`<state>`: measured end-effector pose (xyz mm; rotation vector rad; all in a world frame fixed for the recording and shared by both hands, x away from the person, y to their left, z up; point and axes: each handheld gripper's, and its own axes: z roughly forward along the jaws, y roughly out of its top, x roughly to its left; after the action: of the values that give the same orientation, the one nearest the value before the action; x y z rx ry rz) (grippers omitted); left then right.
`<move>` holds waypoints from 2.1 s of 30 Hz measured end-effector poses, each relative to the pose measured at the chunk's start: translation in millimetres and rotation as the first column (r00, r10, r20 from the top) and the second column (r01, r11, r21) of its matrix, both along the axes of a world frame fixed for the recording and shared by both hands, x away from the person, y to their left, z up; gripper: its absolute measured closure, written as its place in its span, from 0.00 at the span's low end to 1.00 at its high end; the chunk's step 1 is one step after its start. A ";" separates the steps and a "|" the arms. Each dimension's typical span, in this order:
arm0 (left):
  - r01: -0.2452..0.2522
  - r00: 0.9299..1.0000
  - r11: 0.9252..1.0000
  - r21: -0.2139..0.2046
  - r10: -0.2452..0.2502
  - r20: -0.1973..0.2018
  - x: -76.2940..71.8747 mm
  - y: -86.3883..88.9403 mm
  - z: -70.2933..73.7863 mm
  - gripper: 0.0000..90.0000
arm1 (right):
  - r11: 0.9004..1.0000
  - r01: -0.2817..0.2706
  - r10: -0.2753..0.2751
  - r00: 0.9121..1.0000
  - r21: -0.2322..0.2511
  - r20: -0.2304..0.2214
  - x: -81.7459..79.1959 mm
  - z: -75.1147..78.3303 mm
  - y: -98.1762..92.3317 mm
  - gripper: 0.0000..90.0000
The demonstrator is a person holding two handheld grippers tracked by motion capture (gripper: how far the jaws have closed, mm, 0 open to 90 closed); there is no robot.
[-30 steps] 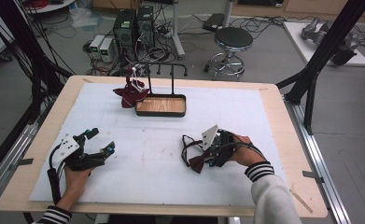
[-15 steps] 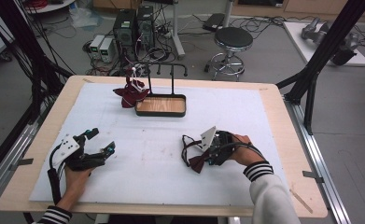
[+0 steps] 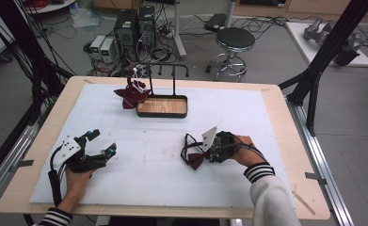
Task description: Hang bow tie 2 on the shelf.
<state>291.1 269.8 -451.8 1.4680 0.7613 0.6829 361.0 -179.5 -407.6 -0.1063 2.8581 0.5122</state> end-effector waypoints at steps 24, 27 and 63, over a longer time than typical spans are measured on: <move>-0.005 1.000 1.000 -0.003 0.005 0.000 -0.3 -0.1 -0.3 0.14 | 0.992 0.054 -0.056 0.998 0.112 0.012 3.2 11.1 0.6 0.82; -0.006 1.000 1.000 -0.004 0.006 0.000 -0.3 -0.1 -0.3 0.14 | 0.982 0.069 -0.076 0.996 0.173 0.038 4.0 16.7 -1.9 0.82; -0.007 1.000 1.000 -0.001 0.007 0.005 -0.6 -0.6 -0.5 0.14 | 0.706 0.250 -0.267 0.961 0.663 -0.078 19.4 41.6 -8.6 0.81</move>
<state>290.5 269.3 -452.3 1.4627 0.7632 0.6918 380.4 -188.1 -366.0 0.4088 2.4124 1.4114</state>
